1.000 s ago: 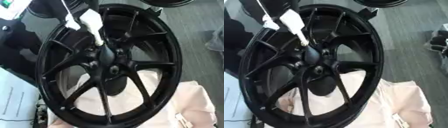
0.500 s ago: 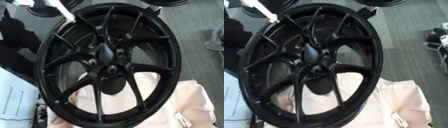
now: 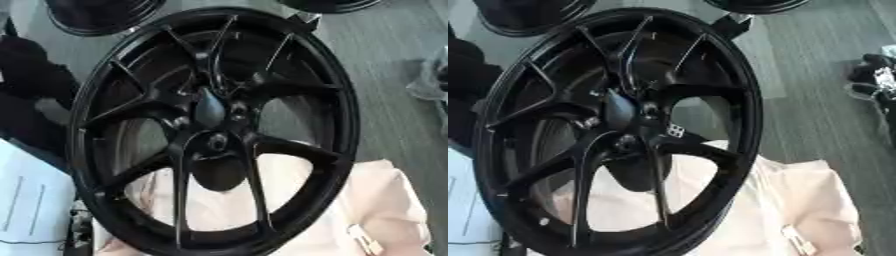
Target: Pull the pin out of the wheel hub.
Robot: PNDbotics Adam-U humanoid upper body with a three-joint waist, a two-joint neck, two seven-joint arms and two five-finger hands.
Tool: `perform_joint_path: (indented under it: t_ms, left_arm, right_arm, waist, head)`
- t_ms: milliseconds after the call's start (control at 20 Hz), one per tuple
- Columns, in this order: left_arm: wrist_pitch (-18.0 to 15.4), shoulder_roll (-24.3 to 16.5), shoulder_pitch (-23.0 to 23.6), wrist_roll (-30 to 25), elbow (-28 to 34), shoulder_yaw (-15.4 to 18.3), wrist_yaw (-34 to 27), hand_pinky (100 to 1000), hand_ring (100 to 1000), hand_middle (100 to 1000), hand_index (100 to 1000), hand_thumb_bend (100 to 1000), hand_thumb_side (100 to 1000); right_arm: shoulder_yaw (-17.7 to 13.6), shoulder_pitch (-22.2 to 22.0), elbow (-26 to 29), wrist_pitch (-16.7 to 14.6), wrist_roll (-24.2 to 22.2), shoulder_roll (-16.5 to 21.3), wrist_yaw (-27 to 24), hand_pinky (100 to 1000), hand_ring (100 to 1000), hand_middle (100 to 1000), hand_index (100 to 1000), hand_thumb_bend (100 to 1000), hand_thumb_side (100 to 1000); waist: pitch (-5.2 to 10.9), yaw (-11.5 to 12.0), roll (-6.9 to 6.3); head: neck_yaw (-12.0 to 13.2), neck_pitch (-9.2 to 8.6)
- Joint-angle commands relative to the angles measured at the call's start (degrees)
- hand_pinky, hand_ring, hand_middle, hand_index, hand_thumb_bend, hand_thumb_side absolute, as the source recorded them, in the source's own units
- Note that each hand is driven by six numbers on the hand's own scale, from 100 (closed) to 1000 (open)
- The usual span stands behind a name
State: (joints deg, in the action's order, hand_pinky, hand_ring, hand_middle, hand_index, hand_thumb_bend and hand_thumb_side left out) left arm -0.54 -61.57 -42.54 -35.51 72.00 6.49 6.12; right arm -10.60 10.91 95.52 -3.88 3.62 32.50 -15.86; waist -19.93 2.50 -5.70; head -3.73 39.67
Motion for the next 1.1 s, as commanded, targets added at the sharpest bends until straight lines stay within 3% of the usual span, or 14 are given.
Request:
perform_joint_path:
  t_ms: [50, 150, 400, 450, 550, 600, 650, 800, 850, 900, 1100]
  left_arm:
    - [1.37, -3.07, 2.56, 1.56, -3.94, 5.08, 2.74, 705, 645, 509, 290, 245, 100]
    - [0.47, -2.12, 5.65, 1.92, -5.22, 6.83, 3.31, 708, 655, 526, 333, 222, 100]
    - [-1.28, 0.08, 14.55, 2.77, -3.13, 9.84, 1.95, 738, 711, 609, 540, 262, 100]
    - [-1.4, 0.45, 16.15, 2.88, -2.54, 10.4, 1.35, 762, 756, 682, 673, 330, 120]
    - [-1.56, 0.77, 18.64, 3.0, -1.43, 11.0, 0.67, 789, 802, 755, 794, 499, 480]
    - [-1.53, 0.89, 19.27, 3.03, -1.13, 11.15, 0.62, 795, 812, 770, 832, 545, 567]
    - [-1.47, 1.01, 19.66, 2.96, -0.98, 11.25, 0.56, 798, 819, 778, 851, 546, 679]
    - [-0.98, 1.2, 20.12, 2.82, -0.92, 11.43, 0.71, 798, 821, 780, 861, 556, 773]
    - [-0.88, 1.28, 20.15, 2.97, -0.83, 11.45, 0.74, 798, 821, 780, 861, 556, 773]
    - [-0.84, 1.38, 20.14, 3.1, -0.71, 11.45, 0.68, 792, 816, 775, 850, 497, 794]
    - [-0.53, 3.05, 18.85, 6.07, 1.59, 12.94, -1.72, 738, 777, 717, 761, 295, 688]
  right_arm:
    - [-0.87, 0.13, 0.87, -0.13, 0.37, 1.91, 0.22, 783, 744, 661, 788, 100, 663]
    - [-0.96, 0.15, 0.87, -0.15, 0.48, 1.89, 0.15, 784, 744, 661, 789, 100, 663]
    - [-0.9, 0.24, 0.83, -0.17, 0.41, 1.93, 0.02, 784, 744, 661, 789, 100, 659]
    - [-0.87, 0.26, 0.83, -0.16, 0.37, 1.92, 0.01, 784, 744, 661, 789, 100, 659]
    - [-0.81, 0.24, 0.78, -0.12, 0.3, 1.95, 0.02, 784, 744, 661, 789, 100, 660]
    - [-0.77, 0.22, 0.75, -0.08, 0.26, 1.96, 0.05, 784, 744, 661, 789, 100, 653]
    - [-0.74, 0.22, 0.71, -0.03, 0.23, 1.97, 0.09, 784, 744, 661, 789, 100, 662]
    - [-0.74, 0.25, 0.7, 0.05, 0.19, 1.99, 0.17, 784, 744, 661, 789, 100, 660]
    - [-0.75, 0.26, 0.7, 0.06, 0.21, 2.0, 0.16, 784, 744, 661, 789, 100, 660]
    - [-0.75, 0.28, 0.7, 0.07, 0.22, 2.0, 0.15, 784, 743, 661, 789, 100, 660]
    - [-0.67, 0.32, 0.68, 0.12, 0.19, 1.94, 0.13, 783, 743, 660, 788, 100, 659]
  waist:
    - [0.85, 0.11, 0.14]
    - [0.85, 0.09, 0.16]
    - [1.02, 0.02, 0.27]
    - [1.06, -0.04, 0.28]
    - [1.13, -0.07, 0.27]
    - [1.15, -0.07, 0.28]
    - [1.17, -0.08, 0.28]
    - [1.22, -0.08, 0.27]
    - [1.23, -0.08, 0.26]
    - [1.24, -0.1, 0.26]
    - [1.31, -0.1, 0.33]
  head:
    - [-0.24, -0.43]
    - [-0.04, -0.35]
    - [1.41, 0.04]
    - [1.55, 0.0]
    - [1.73, -0.05]
    - [1.77, -0.08]
    - [1.79, -0.12]
    - [1.86, -0.12]
    - [1.85, -0.11]
    - [1.84, -0.1]
    - [1.8, 0.13]
